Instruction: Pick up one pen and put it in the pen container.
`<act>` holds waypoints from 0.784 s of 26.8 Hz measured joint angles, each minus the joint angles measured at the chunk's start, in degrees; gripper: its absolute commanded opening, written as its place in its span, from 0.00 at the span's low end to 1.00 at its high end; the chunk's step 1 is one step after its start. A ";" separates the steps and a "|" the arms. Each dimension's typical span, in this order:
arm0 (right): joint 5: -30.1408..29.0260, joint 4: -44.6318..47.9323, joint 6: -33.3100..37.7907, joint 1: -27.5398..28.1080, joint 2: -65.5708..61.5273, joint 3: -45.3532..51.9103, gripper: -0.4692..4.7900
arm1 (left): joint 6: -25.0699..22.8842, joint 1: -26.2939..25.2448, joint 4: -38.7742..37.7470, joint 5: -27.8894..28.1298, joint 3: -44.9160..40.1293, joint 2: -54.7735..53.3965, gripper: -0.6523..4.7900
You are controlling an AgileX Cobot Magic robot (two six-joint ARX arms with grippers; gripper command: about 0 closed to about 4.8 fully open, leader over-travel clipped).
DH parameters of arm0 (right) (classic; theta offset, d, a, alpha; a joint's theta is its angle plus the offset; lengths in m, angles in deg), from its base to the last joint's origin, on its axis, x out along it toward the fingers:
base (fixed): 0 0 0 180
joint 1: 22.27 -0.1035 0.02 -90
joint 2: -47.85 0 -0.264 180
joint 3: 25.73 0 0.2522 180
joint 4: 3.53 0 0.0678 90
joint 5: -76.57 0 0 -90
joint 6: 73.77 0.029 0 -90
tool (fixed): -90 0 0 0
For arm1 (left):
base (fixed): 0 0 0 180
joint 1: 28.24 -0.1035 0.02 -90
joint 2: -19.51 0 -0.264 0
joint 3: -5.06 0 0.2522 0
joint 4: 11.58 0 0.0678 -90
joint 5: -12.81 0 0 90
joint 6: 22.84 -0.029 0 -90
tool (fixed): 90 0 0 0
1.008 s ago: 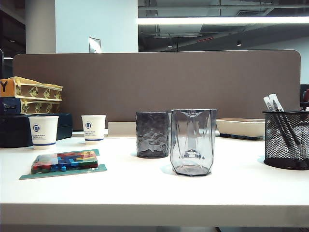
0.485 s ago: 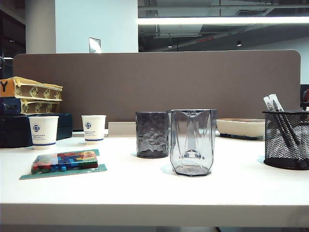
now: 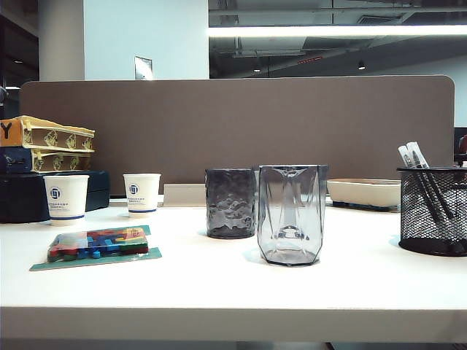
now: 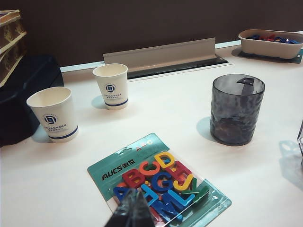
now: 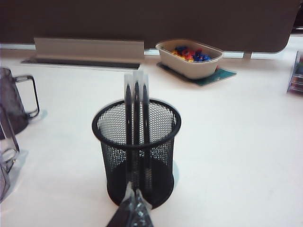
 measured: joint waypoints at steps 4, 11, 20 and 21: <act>-0.04 3.28 -0.72 0.00 0.09 0.02 0.09 | 0.00 0.00 -0.39 0.00 0.00 -0.02 0.11; -1.22 4.24 -0.50 0.00 0.09 0.02 0.09 | 1.09 0.00 4.09 -1.40 -2.99 -0.04 0.11; 0.48 6.25 -0.76 0.00 0.74 0.02 0.09 | 1.05 -0.48 8.66 1.97 -6.40 8.07 0.11; 1.07 6.19 -0.76 0.00 0.74 0.02 0.09 | 1.05 -1.05 8.63 3.30 -7.17 9.88 0.11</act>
